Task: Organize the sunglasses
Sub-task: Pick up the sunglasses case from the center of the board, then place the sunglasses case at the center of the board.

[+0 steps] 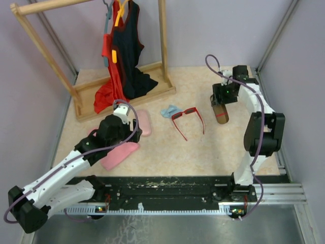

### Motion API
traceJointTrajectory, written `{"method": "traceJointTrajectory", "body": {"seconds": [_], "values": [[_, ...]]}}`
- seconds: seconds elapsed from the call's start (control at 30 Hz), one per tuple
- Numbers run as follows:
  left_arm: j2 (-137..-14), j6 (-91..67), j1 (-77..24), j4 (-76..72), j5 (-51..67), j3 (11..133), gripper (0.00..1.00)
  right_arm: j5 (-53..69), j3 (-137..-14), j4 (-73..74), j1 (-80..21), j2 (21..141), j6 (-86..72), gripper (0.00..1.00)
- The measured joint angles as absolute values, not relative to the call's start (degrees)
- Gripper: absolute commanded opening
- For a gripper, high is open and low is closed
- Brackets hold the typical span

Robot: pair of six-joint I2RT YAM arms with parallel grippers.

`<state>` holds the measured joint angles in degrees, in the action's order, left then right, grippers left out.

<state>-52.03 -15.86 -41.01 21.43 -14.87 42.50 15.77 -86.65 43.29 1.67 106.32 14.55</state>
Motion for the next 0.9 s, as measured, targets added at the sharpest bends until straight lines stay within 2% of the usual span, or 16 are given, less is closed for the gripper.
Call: {"method": "traceJointTrajectory", "body": {"seconds": [0.27,0.53,0.7,0.9], "values": [[-44.9,-18.4,-41.0,22.9,-15.1,41.9,0.83,30.8,-78.2,41.6,-0.1,93.5,9.7,0.21],[-39.4,-20.1,-41.0,26.2,-16.0,41.8,0.83,44.4,-72.6,38.8,-14.2,89.8,13.1,0.23],[-35.9,-21.2,-41.0,28.3,-16.9,41.8,0.83,45.2,-71.7,38.5,-22.0,89.8,15.0,0.24],[-33.6,-22.6,-41.0,30.2,-18.9,41.8,0.83,36.9,-71.7,38.9,-31.1,92.6,16.1,0.27]]}}
